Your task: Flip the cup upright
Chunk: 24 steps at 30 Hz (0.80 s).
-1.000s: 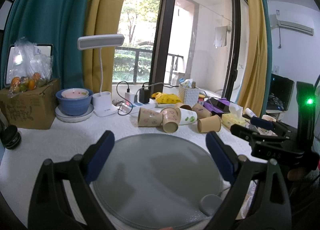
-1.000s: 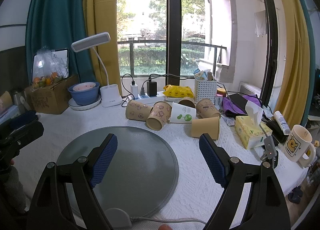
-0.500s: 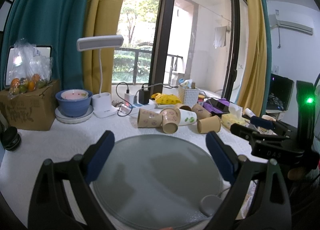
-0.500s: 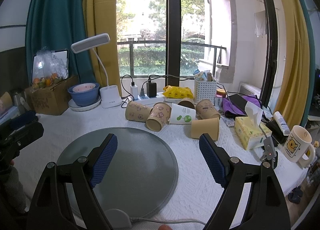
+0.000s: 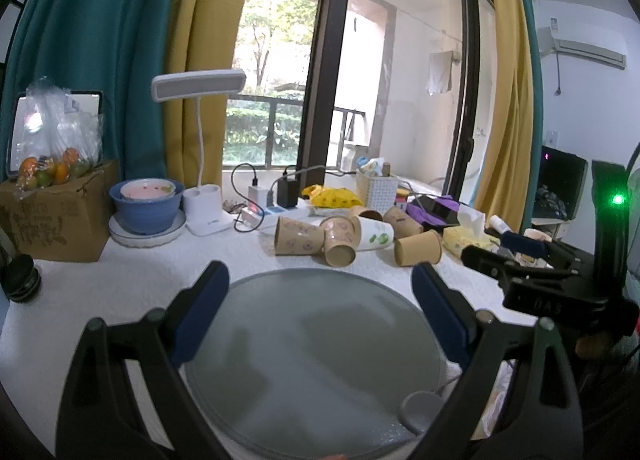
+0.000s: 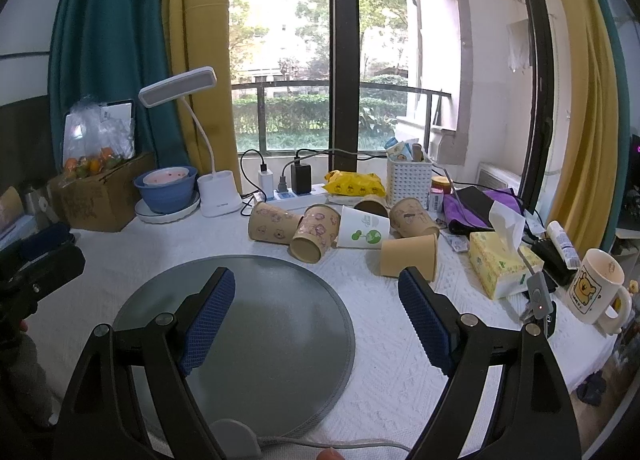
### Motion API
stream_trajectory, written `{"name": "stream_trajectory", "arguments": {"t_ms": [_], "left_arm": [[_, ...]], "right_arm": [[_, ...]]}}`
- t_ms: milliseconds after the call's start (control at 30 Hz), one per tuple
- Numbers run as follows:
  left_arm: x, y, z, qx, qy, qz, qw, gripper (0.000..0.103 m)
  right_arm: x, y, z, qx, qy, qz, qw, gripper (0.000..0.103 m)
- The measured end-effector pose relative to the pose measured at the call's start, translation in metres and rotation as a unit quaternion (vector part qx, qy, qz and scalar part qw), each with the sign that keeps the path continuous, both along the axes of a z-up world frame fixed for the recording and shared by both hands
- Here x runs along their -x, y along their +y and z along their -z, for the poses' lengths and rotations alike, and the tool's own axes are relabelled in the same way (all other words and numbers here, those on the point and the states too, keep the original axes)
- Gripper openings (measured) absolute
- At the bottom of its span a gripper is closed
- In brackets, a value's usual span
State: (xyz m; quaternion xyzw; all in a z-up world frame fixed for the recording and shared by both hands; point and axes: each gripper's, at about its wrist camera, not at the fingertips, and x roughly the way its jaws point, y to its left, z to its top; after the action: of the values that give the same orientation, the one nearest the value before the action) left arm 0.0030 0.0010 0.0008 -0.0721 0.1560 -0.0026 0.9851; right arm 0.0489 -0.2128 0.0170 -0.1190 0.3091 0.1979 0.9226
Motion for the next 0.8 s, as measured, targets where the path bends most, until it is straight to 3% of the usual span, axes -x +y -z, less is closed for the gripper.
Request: {"name": "stream_trajectory", "arguments": {"t_ms": [233, 467, 800], "left_arm": [[-0.017, -0.005, 0.010, -0.014, 0.021, 0.013, 0.9996, 0.094], [-0.065, -0.010, 0.022, -0.039, 0.062, 0.046, 0.9962, 0.094], [-0.157, -0.028, 0.030, -0.100, 0.118, 0.117, 0.9810, 0.094]], "right_arm": [[-0.017, -0.006, 0.011, -0.003, 0.009, 0.011, 1.000, 0.086], [-0.051, -0.019, 0.032, -0.006, 0.030, 0.031, 0.999, 0.086], [-0.111, -0.044, 0.065, -0.008, 0.078, 0.077, 0.994, 0.086]]}}
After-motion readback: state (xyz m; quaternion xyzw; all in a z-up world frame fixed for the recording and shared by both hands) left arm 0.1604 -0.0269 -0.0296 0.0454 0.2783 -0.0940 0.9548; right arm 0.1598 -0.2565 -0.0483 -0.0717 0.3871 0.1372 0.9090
